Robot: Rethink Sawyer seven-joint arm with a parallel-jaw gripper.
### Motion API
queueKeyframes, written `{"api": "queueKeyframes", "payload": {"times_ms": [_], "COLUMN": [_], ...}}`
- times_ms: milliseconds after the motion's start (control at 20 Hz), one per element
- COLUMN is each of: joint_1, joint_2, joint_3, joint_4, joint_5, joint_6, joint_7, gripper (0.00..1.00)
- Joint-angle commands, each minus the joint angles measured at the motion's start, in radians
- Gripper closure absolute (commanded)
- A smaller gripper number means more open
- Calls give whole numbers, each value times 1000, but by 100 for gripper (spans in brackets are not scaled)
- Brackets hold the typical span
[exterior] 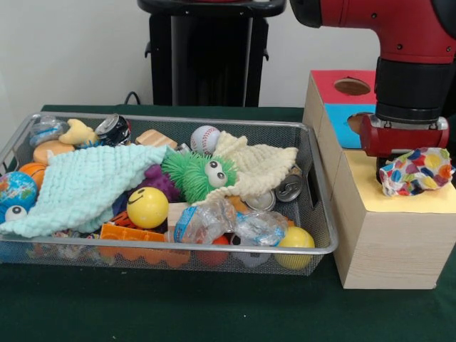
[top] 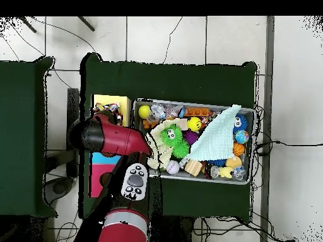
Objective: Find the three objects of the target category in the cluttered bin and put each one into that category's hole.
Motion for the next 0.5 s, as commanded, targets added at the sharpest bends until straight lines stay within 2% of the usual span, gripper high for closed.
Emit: {"api": "queueKeyframes", "payload": {"times_ms": [50, 350, 500], "joint_1": [9, 5, 21], "joint_2": [49, 20, -25], "joint_3": [13, 4, -31], "joint_4": [5, 3, -9], "joint_5": [15, 7, -3], "joint_6": [167, 222, 311], "joint_7": [219, 215, 225], "gripper": [0, 0, 0]}}
